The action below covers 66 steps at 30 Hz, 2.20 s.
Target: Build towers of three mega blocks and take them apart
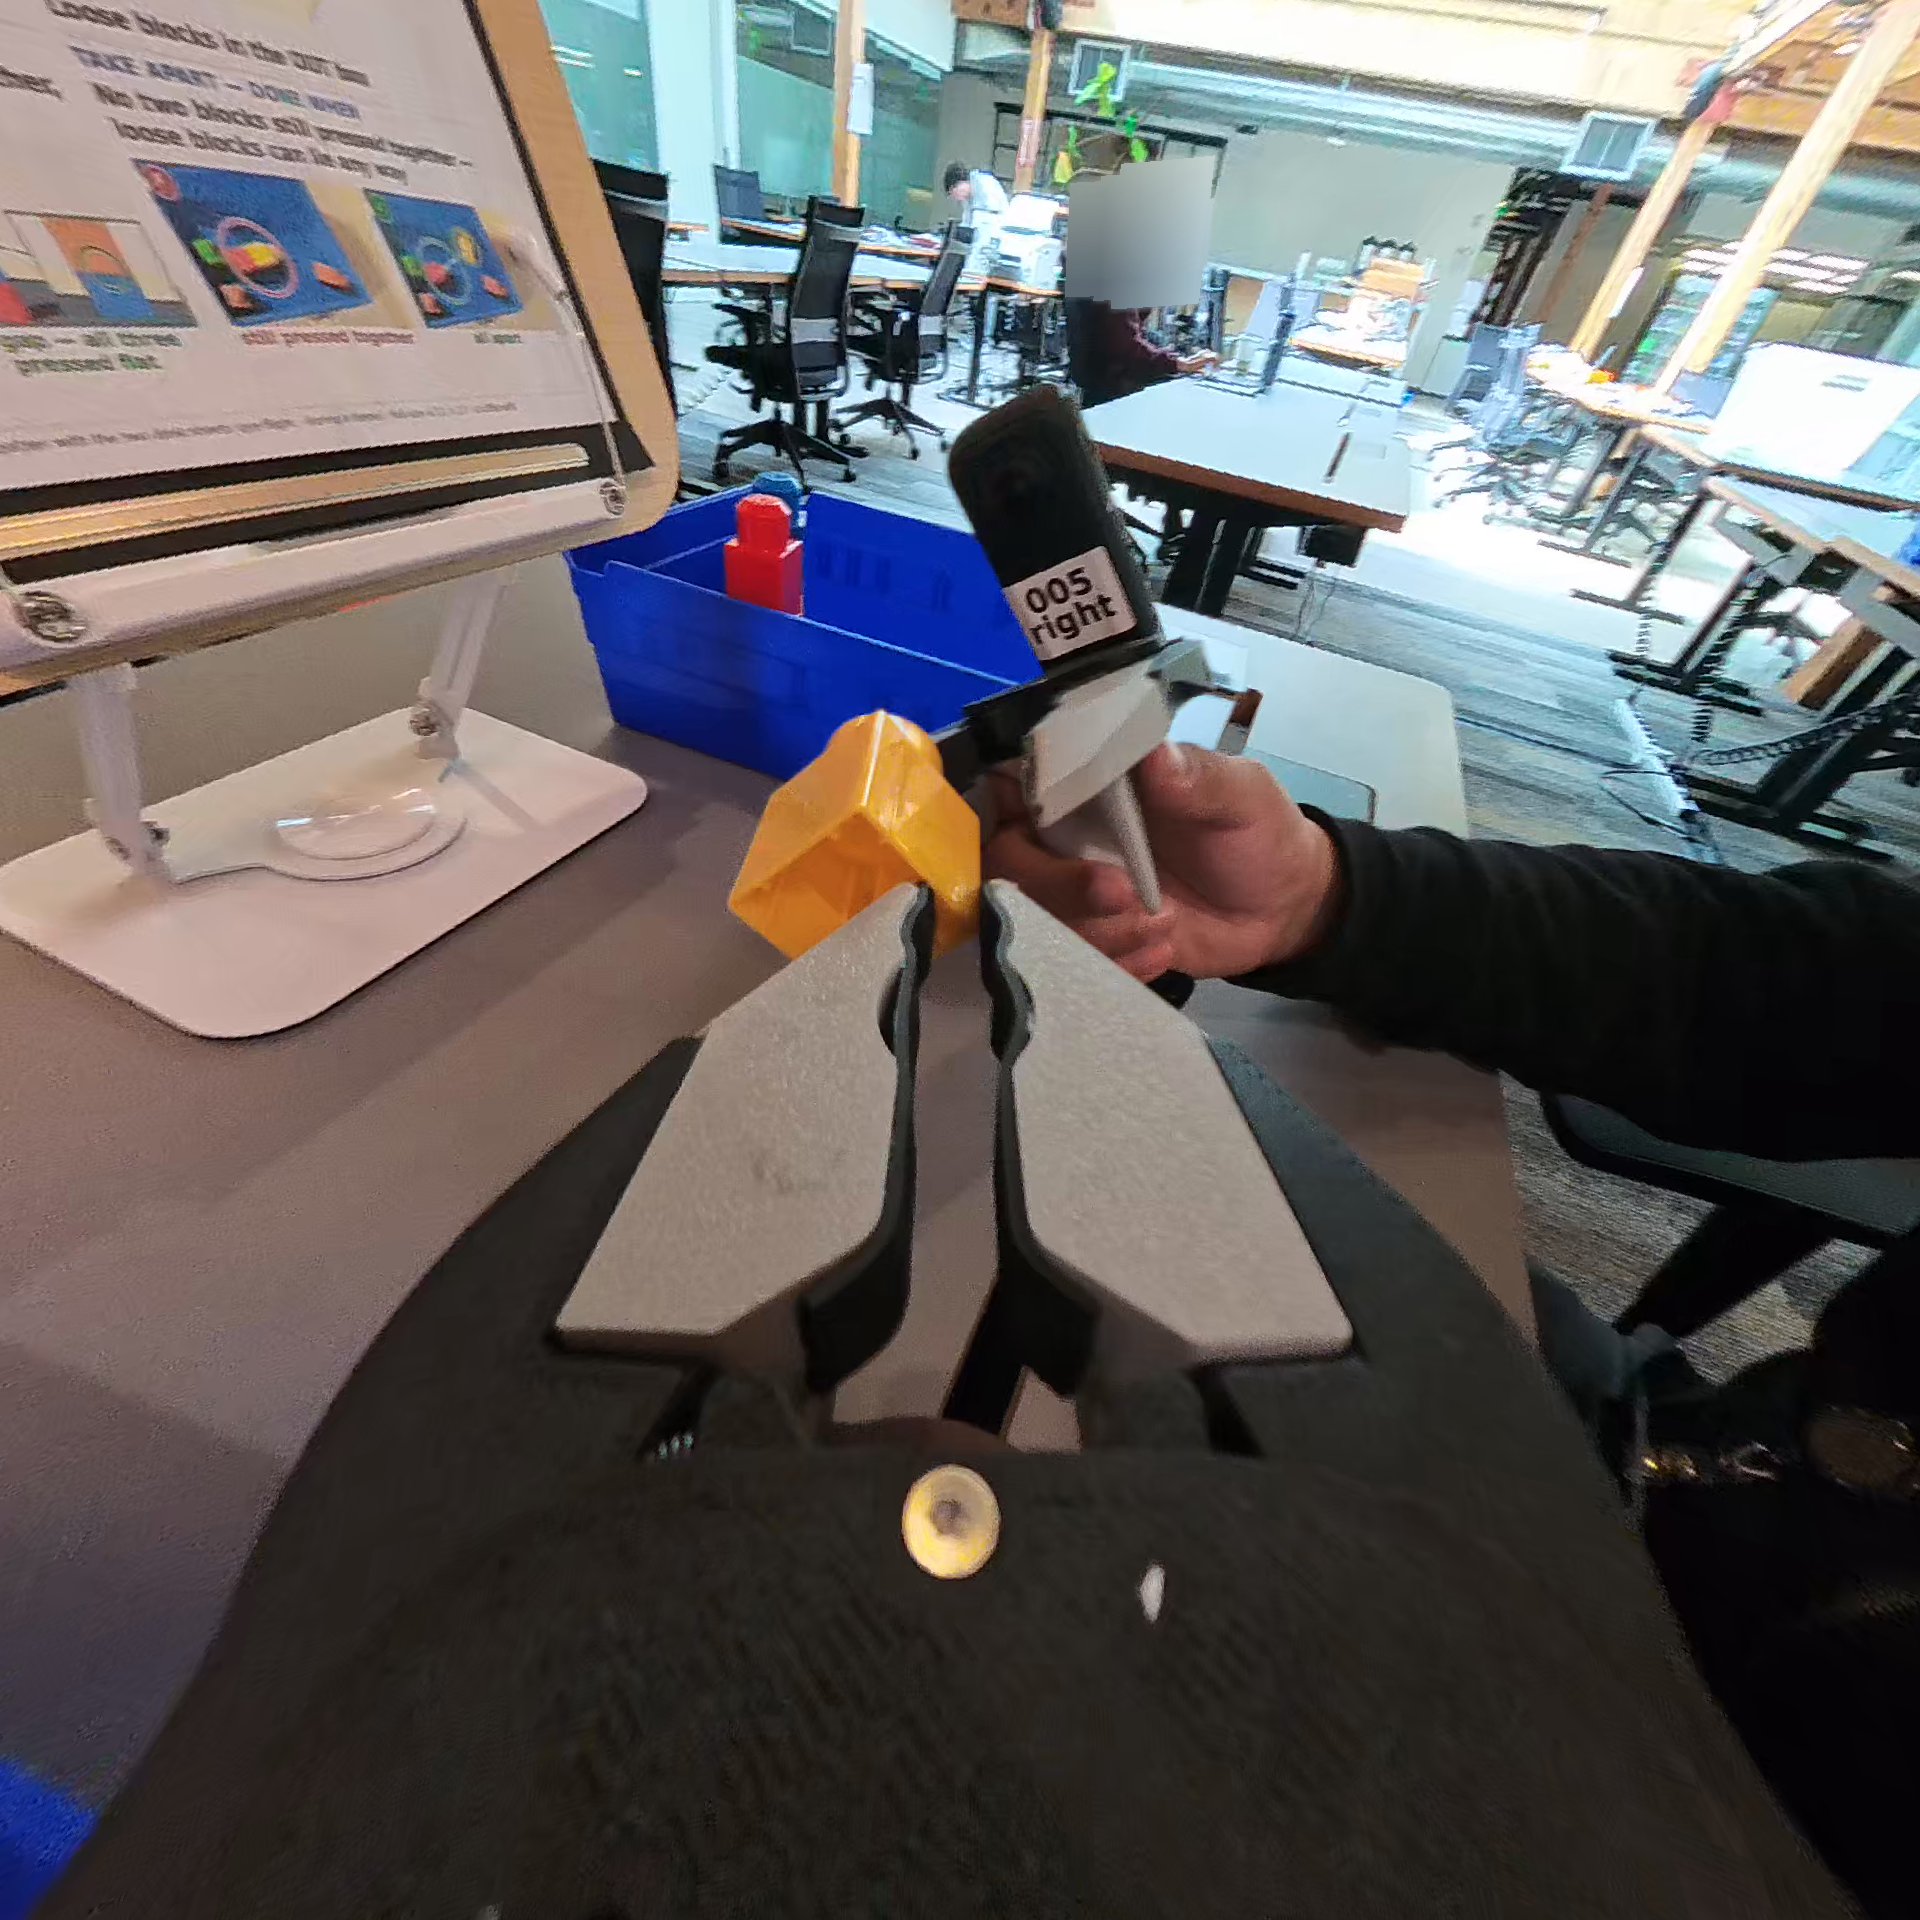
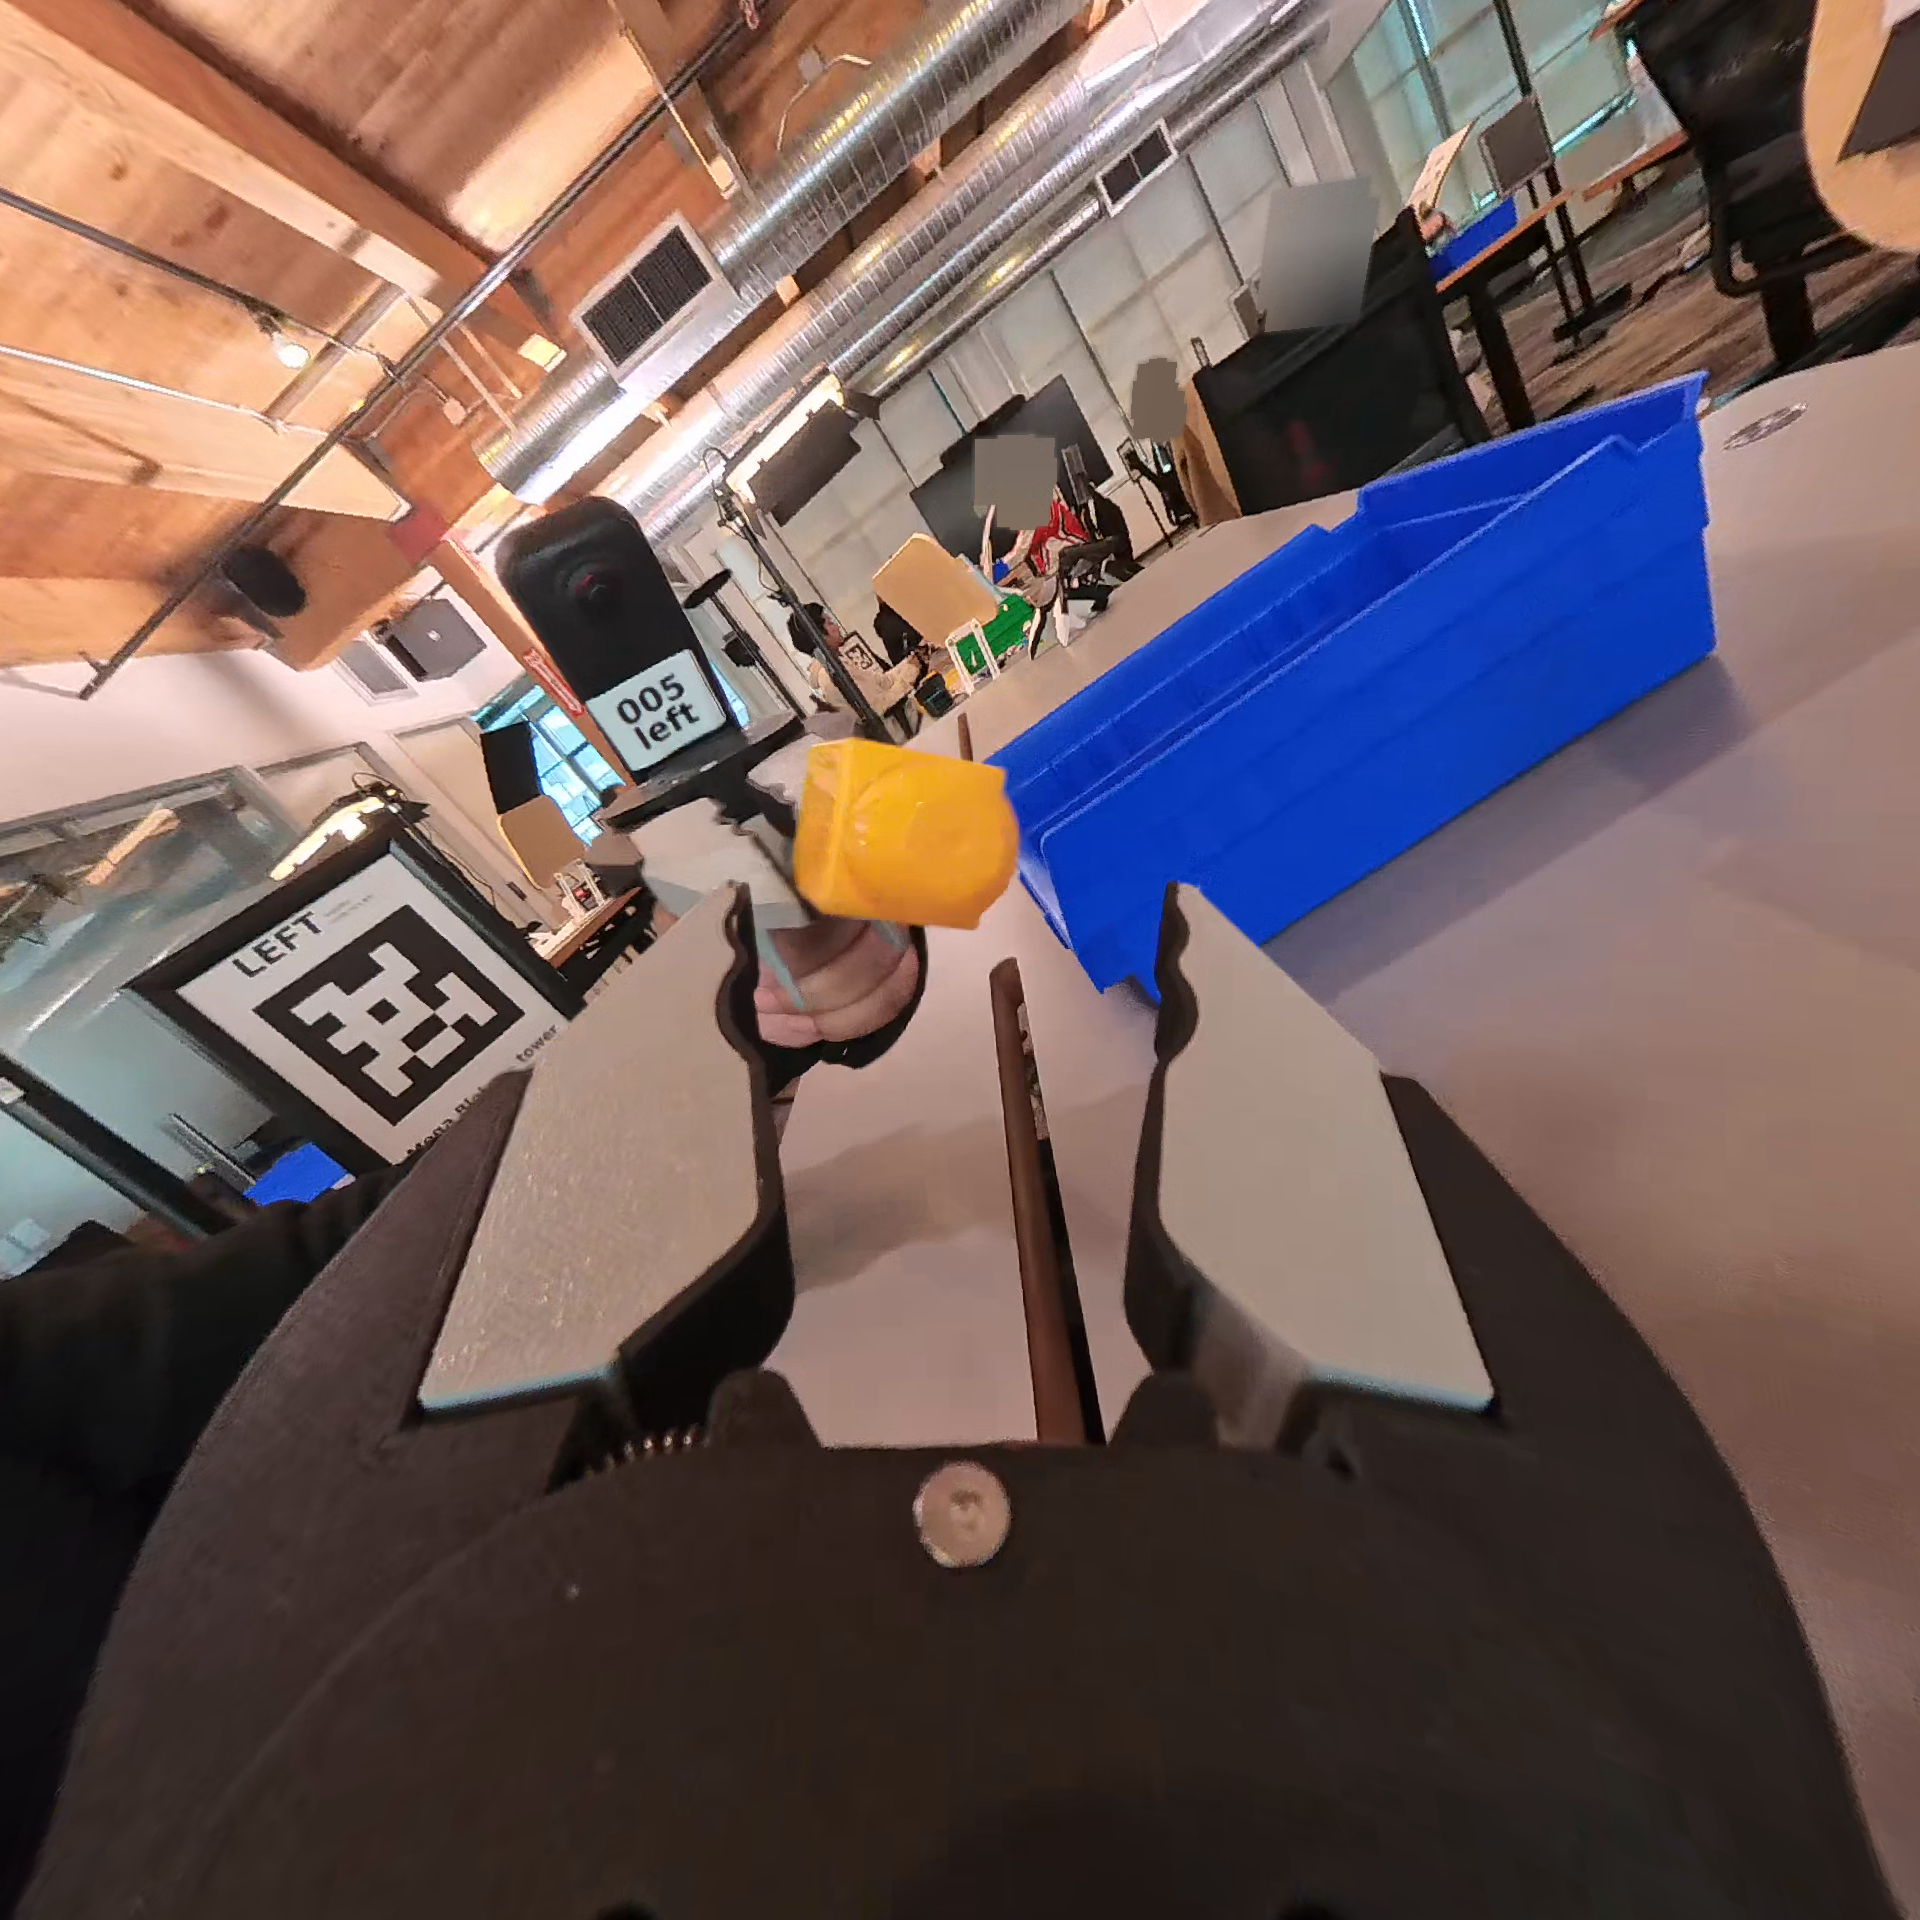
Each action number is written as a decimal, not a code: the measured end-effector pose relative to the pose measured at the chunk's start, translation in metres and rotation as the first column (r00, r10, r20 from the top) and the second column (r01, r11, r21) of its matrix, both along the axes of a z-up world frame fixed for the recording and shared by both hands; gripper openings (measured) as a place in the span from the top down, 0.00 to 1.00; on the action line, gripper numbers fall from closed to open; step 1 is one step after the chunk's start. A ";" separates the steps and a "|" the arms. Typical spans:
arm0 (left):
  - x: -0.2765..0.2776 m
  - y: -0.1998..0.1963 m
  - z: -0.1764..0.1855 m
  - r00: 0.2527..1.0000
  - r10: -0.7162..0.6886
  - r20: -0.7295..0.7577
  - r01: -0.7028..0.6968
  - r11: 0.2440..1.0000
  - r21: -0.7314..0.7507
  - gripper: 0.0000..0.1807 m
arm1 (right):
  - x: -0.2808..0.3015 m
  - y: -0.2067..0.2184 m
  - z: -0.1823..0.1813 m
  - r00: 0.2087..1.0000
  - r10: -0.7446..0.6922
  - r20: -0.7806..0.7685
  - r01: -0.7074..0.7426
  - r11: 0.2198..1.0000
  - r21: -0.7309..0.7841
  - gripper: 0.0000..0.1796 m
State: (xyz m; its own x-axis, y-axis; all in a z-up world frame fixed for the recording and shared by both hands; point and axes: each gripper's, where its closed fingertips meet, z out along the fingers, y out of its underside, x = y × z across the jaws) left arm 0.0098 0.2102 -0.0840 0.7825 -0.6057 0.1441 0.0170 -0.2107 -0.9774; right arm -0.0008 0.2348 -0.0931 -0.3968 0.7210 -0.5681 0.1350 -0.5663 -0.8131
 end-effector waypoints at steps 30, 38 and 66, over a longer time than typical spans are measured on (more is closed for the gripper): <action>-0.033 0.033 -0.122 0.922 0.260 -0.287 -0.344 0.891 -0.298 0.81 | 0.052 0.070 -0.133 0.611 -0.512 0.604 -0.245 0.603 0.759 0.81; -0.047 0.025 -0.105 0.910 0.320 -0.265 -0.389 0.881 -0.271 0.81 | 0.039 0.072 -0.113 0.675 -0.527 0.517 -0.121 0.612 0.781 0.69; -0.292 -0.011 -0.143 0.576 0.314 -0.754 -0.776 0.501 -0.384 0.75 | 0.028 0.081 -0.045 0.767 -0.616 0.179 0.210 0.505 0.837 0.78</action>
